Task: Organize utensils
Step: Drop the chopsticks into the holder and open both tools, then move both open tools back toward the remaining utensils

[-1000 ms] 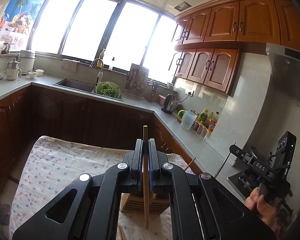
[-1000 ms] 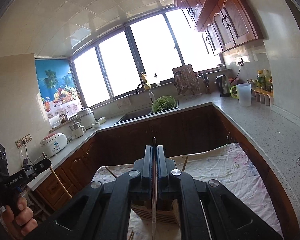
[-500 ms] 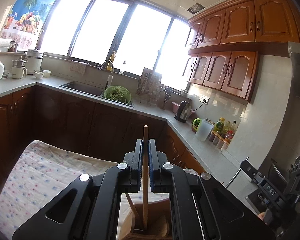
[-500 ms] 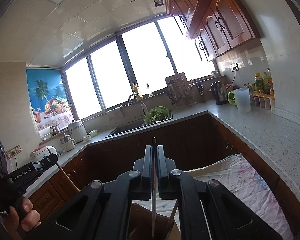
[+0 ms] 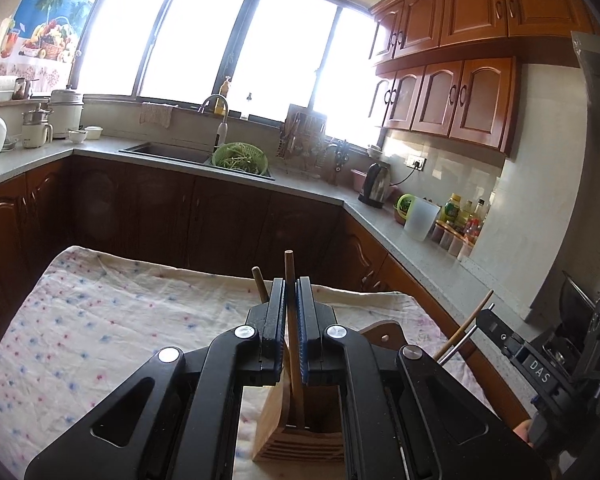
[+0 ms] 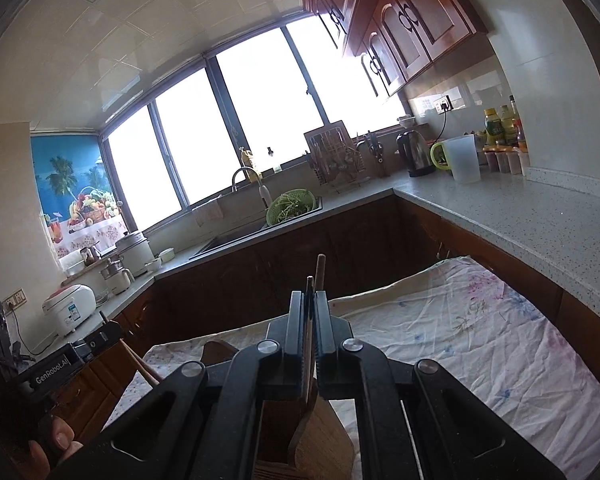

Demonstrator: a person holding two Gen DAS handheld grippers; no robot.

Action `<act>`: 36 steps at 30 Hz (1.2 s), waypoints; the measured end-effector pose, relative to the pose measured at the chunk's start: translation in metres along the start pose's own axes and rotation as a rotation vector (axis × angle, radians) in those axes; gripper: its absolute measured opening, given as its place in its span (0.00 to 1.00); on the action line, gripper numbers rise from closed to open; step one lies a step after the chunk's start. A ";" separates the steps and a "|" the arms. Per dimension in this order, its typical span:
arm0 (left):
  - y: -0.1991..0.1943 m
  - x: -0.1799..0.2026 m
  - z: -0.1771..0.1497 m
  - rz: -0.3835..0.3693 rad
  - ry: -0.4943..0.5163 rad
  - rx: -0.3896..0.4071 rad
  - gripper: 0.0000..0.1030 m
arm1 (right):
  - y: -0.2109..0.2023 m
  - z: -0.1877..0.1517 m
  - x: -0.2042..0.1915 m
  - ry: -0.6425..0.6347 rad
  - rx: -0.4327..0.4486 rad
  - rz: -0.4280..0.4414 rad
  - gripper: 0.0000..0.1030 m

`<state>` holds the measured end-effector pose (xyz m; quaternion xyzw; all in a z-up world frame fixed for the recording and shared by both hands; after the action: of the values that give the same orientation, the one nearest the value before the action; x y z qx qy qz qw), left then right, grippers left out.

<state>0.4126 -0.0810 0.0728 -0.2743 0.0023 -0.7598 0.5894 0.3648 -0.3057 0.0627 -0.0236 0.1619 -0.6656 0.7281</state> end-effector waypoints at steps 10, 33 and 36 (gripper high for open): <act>0.006 -0.001 0.006 0.000 -0.005 -0.036 0.05 | 0.008 -0.001 0.001 -0.013 -0.052 0.003 0.05; -0.096 -0.044 -0.003 0.044 -0.125 -0.007 0.96 | -0.072 0.001 -0.006 -0.007 -0.036 0.115 0.97; -0.110 -0.054 -0.020 0.074 -0.126 -0.043 0.96 | -0.094 -0.005 -0.009 -0.027 -0.043 0.131 0.98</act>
<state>0.3144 -0.0051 0.0696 -0.3338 -0.0084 -0.7184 0.6103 0.2727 -0.3067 0.0829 -0.0377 0.1675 -0.6124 0.7717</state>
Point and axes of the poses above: each gripper's, at about its wrist camera, not at the fingertips, and y roughly the way its jaws point, x to its right, z to its top, the point moved 6 cm from there along y, roughly the way its jaws point, and after that the axes turned 10 degrees about -y, right-handed, at the moved point
